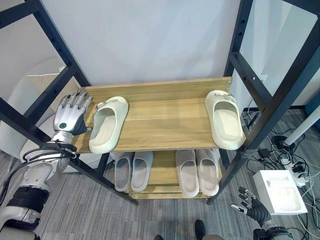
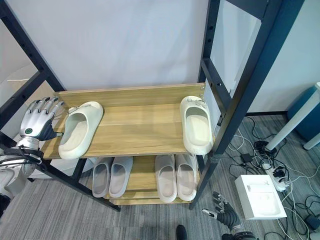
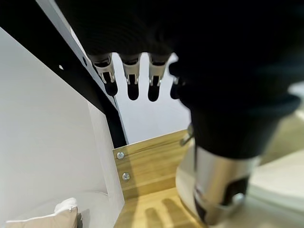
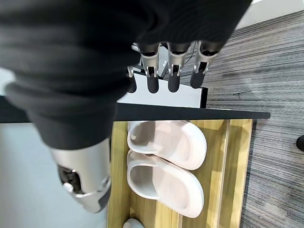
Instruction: Arrange the slippers neatly on the shoe rack.
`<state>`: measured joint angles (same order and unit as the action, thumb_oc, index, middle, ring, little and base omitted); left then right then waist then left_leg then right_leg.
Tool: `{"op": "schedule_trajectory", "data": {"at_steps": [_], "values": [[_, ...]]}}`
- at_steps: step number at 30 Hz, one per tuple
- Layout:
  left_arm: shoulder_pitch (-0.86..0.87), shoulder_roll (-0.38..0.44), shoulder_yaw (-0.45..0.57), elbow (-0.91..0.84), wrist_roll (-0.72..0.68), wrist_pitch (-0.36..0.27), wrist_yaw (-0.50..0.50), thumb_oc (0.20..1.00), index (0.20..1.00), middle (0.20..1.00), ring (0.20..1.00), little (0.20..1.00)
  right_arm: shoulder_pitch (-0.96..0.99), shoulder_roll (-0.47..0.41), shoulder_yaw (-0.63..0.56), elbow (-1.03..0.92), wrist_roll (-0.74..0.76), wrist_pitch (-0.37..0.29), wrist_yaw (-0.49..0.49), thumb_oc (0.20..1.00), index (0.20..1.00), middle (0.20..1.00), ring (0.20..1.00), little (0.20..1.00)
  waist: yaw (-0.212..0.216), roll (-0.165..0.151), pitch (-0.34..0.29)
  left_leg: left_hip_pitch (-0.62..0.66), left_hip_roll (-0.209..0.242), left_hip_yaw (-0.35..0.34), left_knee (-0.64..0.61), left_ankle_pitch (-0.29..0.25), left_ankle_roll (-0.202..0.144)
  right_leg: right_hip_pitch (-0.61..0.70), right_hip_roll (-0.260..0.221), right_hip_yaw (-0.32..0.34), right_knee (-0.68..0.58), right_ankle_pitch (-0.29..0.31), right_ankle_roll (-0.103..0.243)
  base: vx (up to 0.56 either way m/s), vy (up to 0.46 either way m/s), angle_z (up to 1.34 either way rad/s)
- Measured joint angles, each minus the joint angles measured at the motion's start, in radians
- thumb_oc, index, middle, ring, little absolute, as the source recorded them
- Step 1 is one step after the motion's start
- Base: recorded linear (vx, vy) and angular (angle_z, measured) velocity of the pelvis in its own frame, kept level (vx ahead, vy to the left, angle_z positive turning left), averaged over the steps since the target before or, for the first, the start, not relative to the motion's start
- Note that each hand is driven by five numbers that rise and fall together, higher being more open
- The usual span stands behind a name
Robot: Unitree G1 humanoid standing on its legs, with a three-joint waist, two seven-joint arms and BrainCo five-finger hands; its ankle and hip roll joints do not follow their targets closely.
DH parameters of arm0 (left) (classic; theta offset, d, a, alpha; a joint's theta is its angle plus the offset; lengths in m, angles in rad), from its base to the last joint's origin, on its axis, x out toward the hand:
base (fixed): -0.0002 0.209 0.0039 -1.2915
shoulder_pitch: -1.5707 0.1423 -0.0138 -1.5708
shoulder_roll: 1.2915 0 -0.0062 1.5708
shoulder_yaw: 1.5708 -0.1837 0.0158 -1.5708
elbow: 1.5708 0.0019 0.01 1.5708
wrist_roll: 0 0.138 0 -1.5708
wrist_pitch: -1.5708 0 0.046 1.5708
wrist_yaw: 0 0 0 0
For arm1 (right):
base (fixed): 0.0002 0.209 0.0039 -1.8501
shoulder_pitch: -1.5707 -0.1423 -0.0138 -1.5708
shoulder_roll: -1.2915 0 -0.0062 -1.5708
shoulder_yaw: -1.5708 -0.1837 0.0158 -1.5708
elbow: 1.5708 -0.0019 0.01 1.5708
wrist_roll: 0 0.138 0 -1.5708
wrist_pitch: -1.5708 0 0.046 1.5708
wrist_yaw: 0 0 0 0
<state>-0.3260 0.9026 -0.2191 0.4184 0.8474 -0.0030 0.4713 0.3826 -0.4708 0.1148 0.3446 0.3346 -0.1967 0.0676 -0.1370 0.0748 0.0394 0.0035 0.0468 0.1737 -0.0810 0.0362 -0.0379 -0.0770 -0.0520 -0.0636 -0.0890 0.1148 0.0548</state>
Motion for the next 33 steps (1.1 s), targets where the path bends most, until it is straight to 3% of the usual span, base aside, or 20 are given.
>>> {"op": "schedule_trajectory", "data": {"at_steps": [3,10,15,16,21,33], "values": [[-0.055,0.001,-0.046,0.065,-0.003,0.034,-0.003,1.000,1.000,1.000,1.000,1.000,-0.038,0.000,-0.003,-0.001,0.000,0.000,-0.018,1.000,1.000,1.000,1.000,1.000,-0.021,0.002,0.002,-0.006,-0.001,0.014,-0.006,-0.001,0.000,-0.013,-0.001,0.013,0.000,0.001,-0.002,0.00,0.009,-0.17],[-0.129,0.001,-0.102,0.115,-0.003,0.037,-0.014,1.000,1.000,1.000,1.000,1.000,-0.056,-0.004,-0.009,-0.003,0.001,-0.001,-0.044,1.000,1.000,1.000,1.000,1.000,-0.037,0.014,0.020,-0.005,-0.001,0.032,-0.006,-0.002,0.002,-0.017,0.002,0.035,0.000,0.010,0.004,0.01,0.002,-0.08],[-0.244,0.000,-0.211,0.193,-0.003,0.038,-0.037,1.000,1.000,1.000,1.000,1.000,-0.065,-0.004,-0.008,-0.002,0.004,-0.002,-0.046,1.000,1.000,1.000,1.000,1.000,-0.052,0.021,0.027,-0.005,0.000,0.033,-0.006,-0.002,0.002,-0.017,0.002,0.035,0.000,0.010,0.004,0.00,-0.002,-0.01],[-0.281,-0.001,-0.256,0.226,-0.003,0.036,-0.042,0.206,0.206,0.206,0.206,0.206,-0.064,-0.004,-0.008,-0.002,0.020,-0.003,-0.046,1.000,1.000,1.000,1.000,1.000,-0.059,0.022,0.028,-0.006,0.000,0.033,-0.006,-0.002,0.002,-0.018,0.003,0.036,0.000,0.010,0.004,0.00,0.000,0.00],[-0.357,-0.002,-0.260,0.243,-0.008,0.037,-0.053,0.200,0.200,0.200,0.200,0.200,-0.065,-0.004,-0.008,-0.002,0.028,-0.003,-0.045,1.000,1.000,1.000,1.000,1.000,-0.073,0.024,0.029,-0.005,0.000,0.036,-0.006,-0.002,0.002,-0.018,0.003,0.038,0.000,0.011,0.003,0.00,0.000,0.00],[-0.327,-0.028,-0.247,0.005,-0.020,-0.004,-0.079,0.200,0.200,0.200,0.200,0.200,-0.075,0.002,-0.007,0.000,0.059,-0.011,-0.053,1.000,1.000,1.000,1.000,1.000,-0.067,0.020,0.033,-0.005,0.000,0.031,-0.006,-0.002,0.002,-0.015,0.004,0.035,0.000,0.011,0.003,0.00,0.000,0.00]]}}
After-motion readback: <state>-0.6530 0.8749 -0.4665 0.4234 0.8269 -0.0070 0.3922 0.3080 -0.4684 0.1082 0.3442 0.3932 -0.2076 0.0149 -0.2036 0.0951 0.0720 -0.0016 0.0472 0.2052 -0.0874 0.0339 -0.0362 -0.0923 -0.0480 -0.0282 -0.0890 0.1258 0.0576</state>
